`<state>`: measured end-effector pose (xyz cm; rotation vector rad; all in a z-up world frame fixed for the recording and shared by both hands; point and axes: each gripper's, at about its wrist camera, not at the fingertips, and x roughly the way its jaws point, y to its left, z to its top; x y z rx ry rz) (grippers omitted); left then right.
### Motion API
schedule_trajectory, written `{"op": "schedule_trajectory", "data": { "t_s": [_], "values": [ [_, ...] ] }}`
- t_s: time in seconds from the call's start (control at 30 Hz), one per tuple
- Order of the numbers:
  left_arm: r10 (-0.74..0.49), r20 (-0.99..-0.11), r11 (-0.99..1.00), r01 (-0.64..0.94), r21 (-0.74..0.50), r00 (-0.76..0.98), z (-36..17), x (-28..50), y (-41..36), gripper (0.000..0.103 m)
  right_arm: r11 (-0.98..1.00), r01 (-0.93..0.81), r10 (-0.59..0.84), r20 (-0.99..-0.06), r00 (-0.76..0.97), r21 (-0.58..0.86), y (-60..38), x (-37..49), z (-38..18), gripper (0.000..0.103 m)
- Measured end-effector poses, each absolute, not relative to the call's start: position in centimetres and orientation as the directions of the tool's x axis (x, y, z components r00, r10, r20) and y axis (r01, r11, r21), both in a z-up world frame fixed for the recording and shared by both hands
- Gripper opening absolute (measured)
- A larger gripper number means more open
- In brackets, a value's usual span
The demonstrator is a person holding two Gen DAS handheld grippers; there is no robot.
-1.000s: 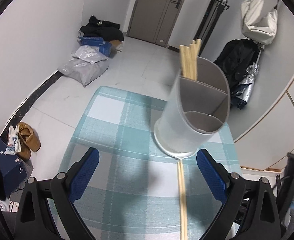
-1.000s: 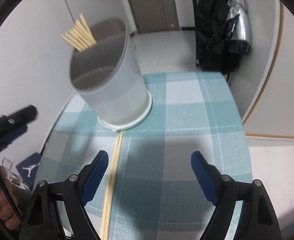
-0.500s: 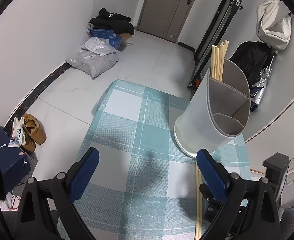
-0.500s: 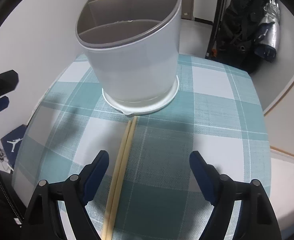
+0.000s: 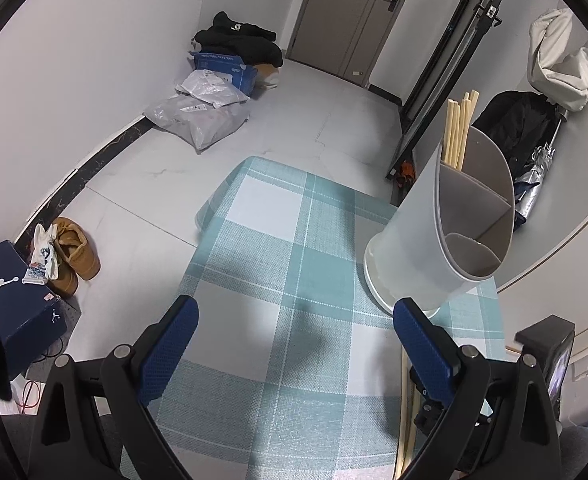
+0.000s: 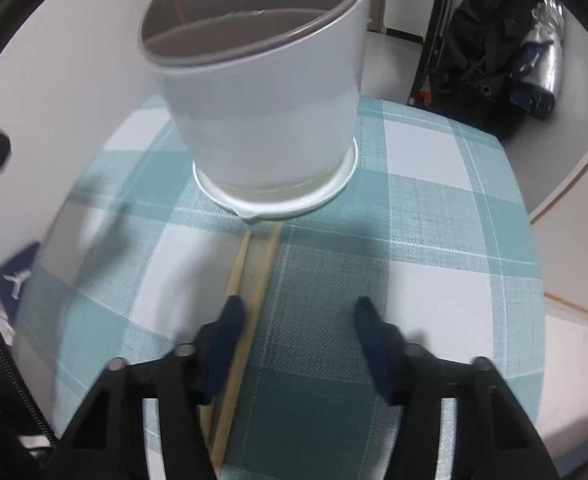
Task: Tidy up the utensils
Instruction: 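Grasp one of the last two chopsticks with the right tool, then grasp the last chopstick with the left tool while the right tool holds its chopstick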
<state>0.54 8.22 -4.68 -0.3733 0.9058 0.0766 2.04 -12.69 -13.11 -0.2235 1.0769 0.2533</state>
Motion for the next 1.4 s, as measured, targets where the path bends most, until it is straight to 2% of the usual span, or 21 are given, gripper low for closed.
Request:
{"op": "schedule_trajectory", "data": {
  "t_s": [0.17,0.27,0.33,0.4,0.87,1.0,1.13,1.4],
  "values": [
    [-0.082,-0.776,0.934,-0.223,-0.278,0.625,-4.5,0.4,8.5,0.096,0.939,-0.341,0.116,-0.881,0.458,-0.053,-12.0,1.9,-13.1,0.037],
    [-0.081,-0.777,0.934,-0.225,-0.278,0.624,-4.5,0.4,8.5,0.096,0.928,-0.37,0.136,-0.88,0.454,-0.047,-11.5,1.5,-13.0,0.023],
    [-0.082,-0.776,0.932,-0.227,-0.281,0.625,-4.5,0.4,8.6,0.096,0.917,-0.396,0.15,-0.886,0.439,-0.041,-11.4,1.3,-12.9,0.008],
    [-0.087,-0.773,0.932,-0.223,-0.285,0.628,-4.4,0.3,8.6,0.096,0.914,-0.405,0.159,-0.891,0.426,-0.03,-11.5,1.0,-12.9,0.006],
    [-0.093,-0.755,0.926,-0.222,-0.305,0.649,-3.9,0.2,8.9,0.096,0.891,-0.455,0.17,-0.933,0.317,0.008,-12.5,0.7,-12.5,0.006],
    [-0.077,-0.753,0.929,-0.227,-0.292,0.653,-3.8,0.2,8.8,0.096,0.876,-0.481,0.156,-0.933,0.323,-0.02,-11.8,2.9,-12.8,0.011],
    [-0.063,-0.76,0.933,-0.232,-0.275,0.647,-4.1,0.4,8.8,0.096,0.865,-0.499,0.147,-0.927,0.345,-0.049,-10.6,3.7,-12.8,0.026],
    [-0.043,-0.775,0.942,-0.234,-0.242,0.63,-4.5,0.8,8.5,0.096,0.873,-0.488,0.187,-0.911,0.367,-0.018,-10.3,5.2,-12.9,0.028]
  ]
}}
